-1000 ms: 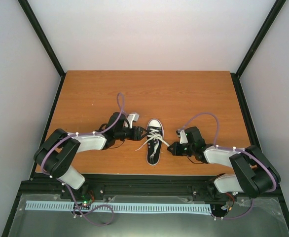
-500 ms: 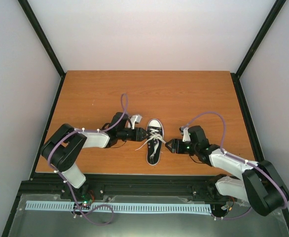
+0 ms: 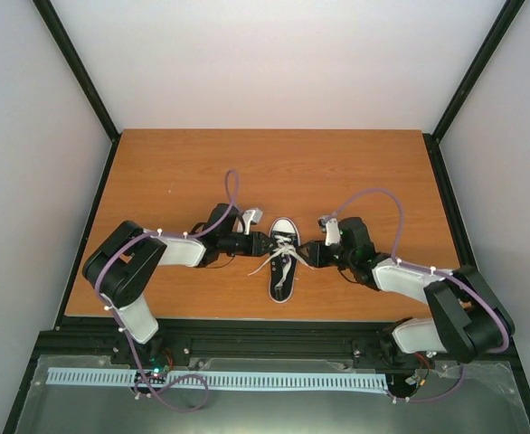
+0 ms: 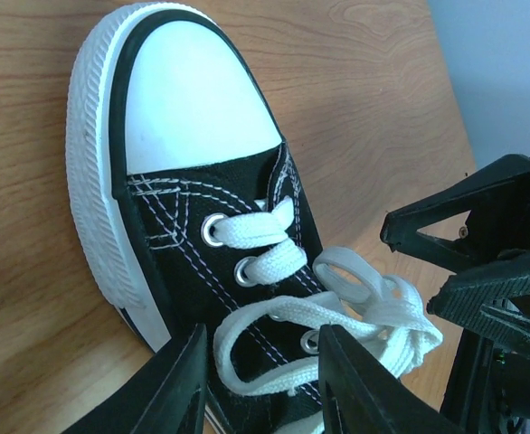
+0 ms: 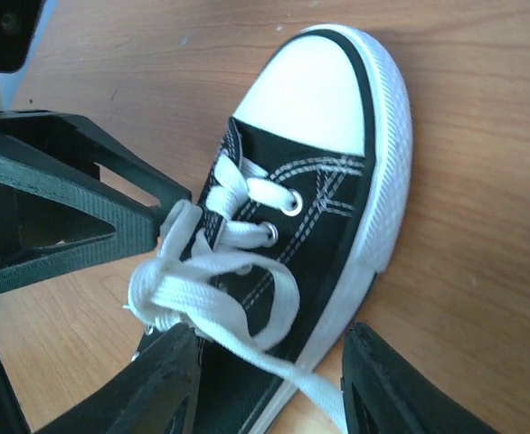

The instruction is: Tie the shoes

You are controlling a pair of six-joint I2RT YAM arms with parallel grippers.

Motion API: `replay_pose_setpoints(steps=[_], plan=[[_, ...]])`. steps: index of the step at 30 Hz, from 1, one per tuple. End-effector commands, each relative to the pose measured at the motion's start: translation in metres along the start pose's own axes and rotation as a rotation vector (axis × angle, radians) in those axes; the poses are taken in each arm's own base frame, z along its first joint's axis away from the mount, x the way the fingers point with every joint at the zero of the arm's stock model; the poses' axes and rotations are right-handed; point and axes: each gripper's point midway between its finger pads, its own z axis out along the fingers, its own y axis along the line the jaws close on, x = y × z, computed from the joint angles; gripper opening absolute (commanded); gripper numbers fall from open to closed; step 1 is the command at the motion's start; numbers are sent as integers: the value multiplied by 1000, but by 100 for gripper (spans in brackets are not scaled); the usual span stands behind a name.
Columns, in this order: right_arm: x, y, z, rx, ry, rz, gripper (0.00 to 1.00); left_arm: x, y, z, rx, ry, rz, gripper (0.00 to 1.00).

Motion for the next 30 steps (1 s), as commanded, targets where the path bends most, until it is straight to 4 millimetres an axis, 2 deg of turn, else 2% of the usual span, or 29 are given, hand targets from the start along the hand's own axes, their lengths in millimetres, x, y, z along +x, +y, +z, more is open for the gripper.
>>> replay_pose_setpoints(steps=[1,10,15,21,25,28,30], plan=[[-28,15,8,-65,-62,-101,43,-18,-5,3,17,-31,8,36],[-21,13,23,-101,-11,-106,35,-17,-1,9,14,-21,2,32],[-17,15,29,-130,14,-99,36,-18,-1,10,16,-19,3,26],[-9,12,36,-143,51,-75,35,-18,0,11,17,-19,4,14],[-4,9,38,-142,66,-57,24,-17,0,11,16,-18,4,8],[-4,9,37,-139,63,-49,11,-17,0,10,13,-20,5,1],[-6,10,34,-131,52,-50,6,-18,1,9,7,-26,8,1]])
